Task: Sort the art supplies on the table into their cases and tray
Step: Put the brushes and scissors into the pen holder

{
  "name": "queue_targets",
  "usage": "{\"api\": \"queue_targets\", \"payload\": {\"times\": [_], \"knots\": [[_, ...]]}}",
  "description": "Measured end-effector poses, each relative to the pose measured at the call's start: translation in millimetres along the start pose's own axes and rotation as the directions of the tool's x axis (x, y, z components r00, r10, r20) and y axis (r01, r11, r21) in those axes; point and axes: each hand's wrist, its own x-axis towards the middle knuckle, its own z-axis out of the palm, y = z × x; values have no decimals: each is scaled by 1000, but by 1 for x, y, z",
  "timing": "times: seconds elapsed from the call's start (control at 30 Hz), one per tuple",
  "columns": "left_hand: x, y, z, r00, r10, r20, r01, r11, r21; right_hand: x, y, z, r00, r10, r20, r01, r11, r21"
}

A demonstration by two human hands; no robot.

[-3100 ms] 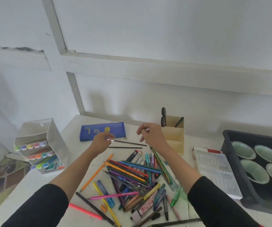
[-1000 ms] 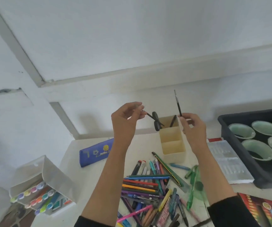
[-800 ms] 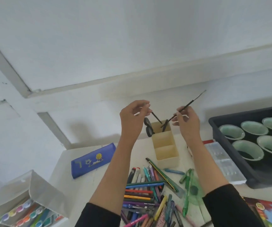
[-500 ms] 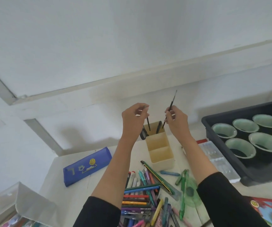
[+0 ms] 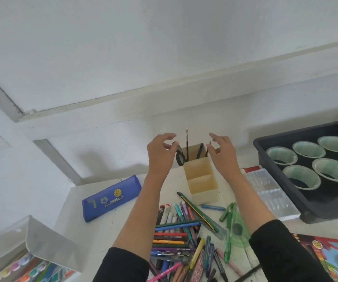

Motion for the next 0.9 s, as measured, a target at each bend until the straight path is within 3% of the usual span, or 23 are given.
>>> {"api": "queue_targets", "payload": {"times": [0.2,0.3,0.37,0.47,0.57,0.63,0.73,0.9], "knots": [[-30,-26,-23,997,-63,-50,64,997,30,-57,0,1,964,-29,-263,37,999,27],[-52,-51,-37,988,-134,-70,143,981,130,-88,8,8,954,-112,-278,115,993,-6],[-69,-72,-48,977,-213,-30,214,948,234,-98,12,15,979,-134,-156,132,991,-24],[-94,-113,-60,888,-441,128,348,829,439,-108,11,35,950,-233,209,248,968,-47],[-117,-143,-60,731,-646,219,430,685,588,-113,2,69,744,-271,611,423,899,-116],[-128,-148,-52,722,-656,221,420,670,612,-111,0,96,576,-133,807,523,818,-239],[-130,-143,-45,751,-638,169,415,656,630,-105,-2,118,431,-41,902,667,688,-287],[-122,-143,-40,722,-642,257,436,711,551,-96,-13,120,355,-56,933,776,574,-261]]}}
